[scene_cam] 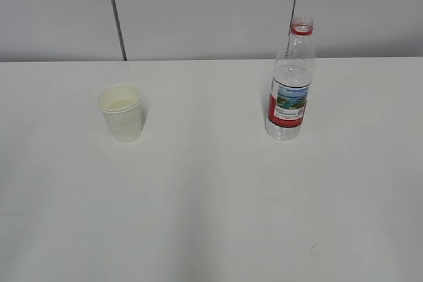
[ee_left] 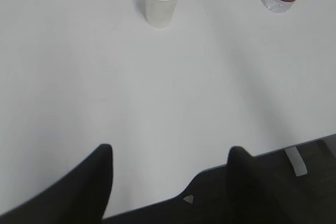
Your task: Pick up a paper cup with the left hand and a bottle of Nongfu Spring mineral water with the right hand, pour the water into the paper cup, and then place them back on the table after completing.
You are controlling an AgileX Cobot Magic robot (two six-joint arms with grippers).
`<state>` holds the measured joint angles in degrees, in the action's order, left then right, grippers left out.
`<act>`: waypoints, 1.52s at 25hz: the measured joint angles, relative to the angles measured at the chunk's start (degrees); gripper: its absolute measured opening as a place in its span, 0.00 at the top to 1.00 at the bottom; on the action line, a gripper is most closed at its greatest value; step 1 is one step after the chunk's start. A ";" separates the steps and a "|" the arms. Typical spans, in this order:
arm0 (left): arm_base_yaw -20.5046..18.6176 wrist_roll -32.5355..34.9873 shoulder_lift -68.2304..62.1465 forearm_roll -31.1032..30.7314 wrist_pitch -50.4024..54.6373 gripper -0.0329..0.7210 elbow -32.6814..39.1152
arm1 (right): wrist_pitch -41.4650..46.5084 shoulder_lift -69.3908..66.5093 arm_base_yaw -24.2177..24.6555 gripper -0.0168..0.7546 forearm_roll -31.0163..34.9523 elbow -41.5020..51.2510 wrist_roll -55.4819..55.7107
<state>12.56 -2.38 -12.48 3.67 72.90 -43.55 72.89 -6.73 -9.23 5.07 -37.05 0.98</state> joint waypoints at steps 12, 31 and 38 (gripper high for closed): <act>0.00 0.66 12.87 -0.17 0.81 0.39 9.09 | 0.22 7.85 0.00 0.24 -2.91 5.63 -3.68; 0.00 2.80 13.16 0.77 -9.29 0.42 13.69 | -6.53 7.85 0.00 0.24 -3.13 8.89 -3.82; 0.00 2.80 13.16 1.34 -9.42 0.42 13.69 | -6.53 7.85 0.00 0.24 -3.62 8.89 -3.82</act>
<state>12.56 0.42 0.69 5.01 63.47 -29.86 66.36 1.12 -9.23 1.45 -28.16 -2.84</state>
